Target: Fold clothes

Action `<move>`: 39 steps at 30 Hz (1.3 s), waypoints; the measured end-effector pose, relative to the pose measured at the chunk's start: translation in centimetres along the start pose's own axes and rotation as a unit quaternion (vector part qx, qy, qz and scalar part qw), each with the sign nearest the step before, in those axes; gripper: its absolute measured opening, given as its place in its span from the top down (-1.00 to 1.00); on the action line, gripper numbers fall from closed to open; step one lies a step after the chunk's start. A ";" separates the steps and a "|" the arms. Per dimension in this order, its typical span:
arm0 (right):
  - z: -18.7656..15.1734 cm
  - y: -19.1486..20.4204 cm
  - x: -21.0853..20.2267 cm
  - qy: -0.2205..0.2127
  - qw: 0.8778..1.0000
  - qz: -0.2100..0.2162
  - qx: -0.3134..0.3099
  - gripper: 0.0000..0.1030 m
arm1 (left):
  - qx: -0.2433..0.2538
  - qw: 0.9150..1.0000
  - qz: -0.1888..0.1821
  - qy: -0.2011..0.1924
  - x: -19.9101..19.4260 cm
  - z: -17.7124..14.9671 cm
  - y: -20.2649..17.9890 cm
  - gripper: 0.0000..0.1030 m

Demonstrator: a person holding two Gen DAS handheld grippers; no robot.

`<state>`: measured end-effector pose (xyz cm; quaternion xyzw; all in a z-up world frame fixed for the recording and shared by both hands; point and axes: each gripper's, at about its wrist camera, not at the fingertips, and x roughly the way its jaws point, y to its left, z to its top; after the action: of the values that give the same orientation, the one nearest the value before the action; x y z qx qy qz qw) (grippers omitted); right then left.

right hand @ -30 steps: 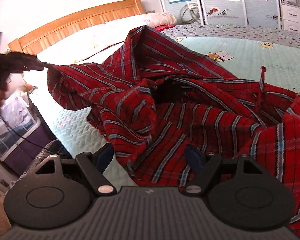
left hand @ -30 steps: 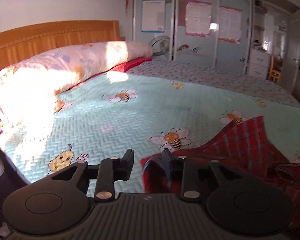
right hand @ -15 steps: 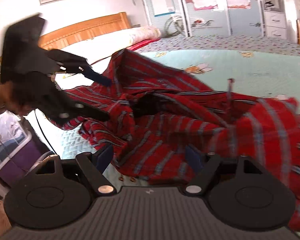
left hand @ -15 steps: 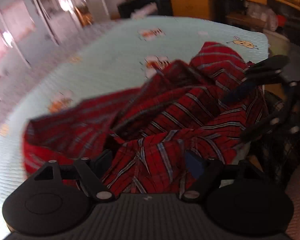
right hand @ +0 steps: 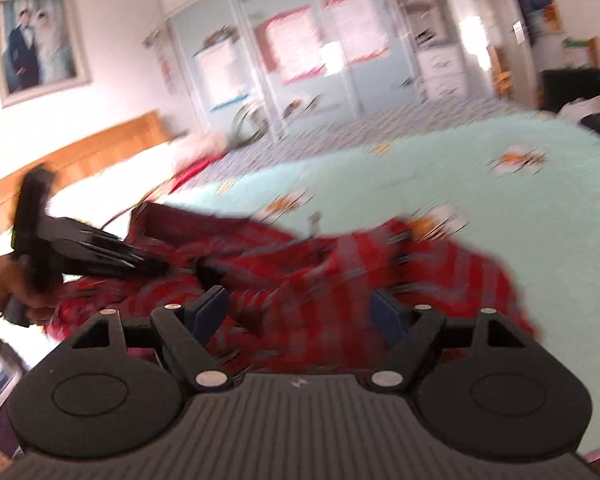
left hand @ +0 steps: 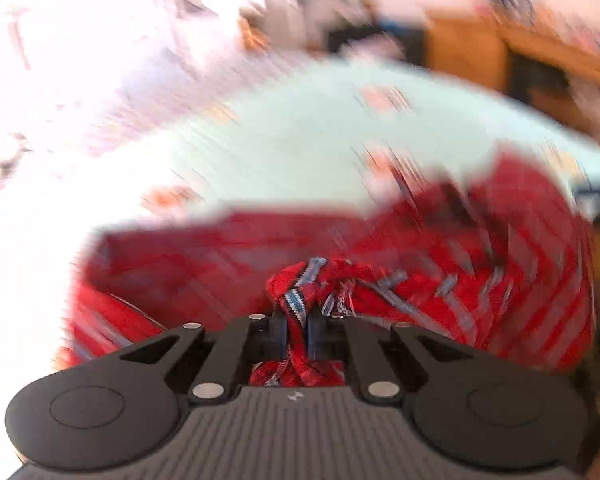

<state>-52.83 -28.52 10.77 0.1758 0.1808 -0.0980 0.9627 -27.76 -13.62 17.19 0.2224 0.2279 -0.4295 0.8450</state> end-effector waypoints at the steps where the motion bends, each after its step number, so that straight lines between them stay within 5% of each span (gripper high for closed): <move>1: 0.2 -0.3 -0.1 0.001 1.000 -0.005 -0.006 -0.52 | -0.011 0.999 0.025 -0.028 -1.3 0.8 0.5 0.86; 6: 0.7 -0.4 0.1 0.011 0.998 -0.024 -0.055 -0.52 | -0.034 0.988 0.092 -0.115 -5.6 3.8 2.5 0.90; 13: 0.8 1.2 2.6 0.007 0.988 -0.038 -0.148 -0.52 | -0.046 0.971 0.153 -0.177 -9.0 4.7 3.2 0.91; 21: 1.4 -0.6 8.1 0.045 0.985 -0.050 -0.158 -0.55 | -0.084 0.945 0.207 -0.240 -11.4 8.1 5.1 0.91; 23: 2.7 -0.1 9.6 0.038 0.986 -0.053 -0.155 -0.16 | -0.086 0.941 0.220 -0.242 -11.5 9.1 5.5 0.91; 24: 3.6 0.2 10.3 0.033 0.987 -0.055 -0.151 0.86 | -0.085 0.940 0.226 -0.241 -11.5 9.7 5.7 0.91; 28: 9.8 1.3 11.0 -0.043 0.983 -0.095 -0.149 0.96 | -0.047 0.928 0.282 -0.240 -11.1 11.8 6.0 0.91; 32: 17.8 2.3 9.8 -0.113 0.970 -0.133 -0.171 0.97 | -0.023 0.893 0.356 -0.275 -13.2 14.6 7.2 1.00; 35: 22.2 2.7 8.6 -0.141 0.964 -0.134 -0.179 0.97 | -0.051 0.905 0.331 -0.264 -15.3 16.8 9.0 1.00; 37: 23.1 3.5 8.1 -0.150 0.958 -0.132 -0.205 0.97 | -0.037 0.931 0.293 -0.214 -14.7 17.2 9.6 1.00; 39: 23.0 4.3 7.7 -0.150 0.952 -0.133 -0.230 0.97 | -0.019 0.947 0.267 -0.178 -12.9 16.0 8.9 0.92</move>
<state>-37.51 -34.11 29.20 -0.0931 0.0736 -0.2064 0.9712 -24.04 -9.95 38.97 0.1787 0.0138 -0.2162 0.9598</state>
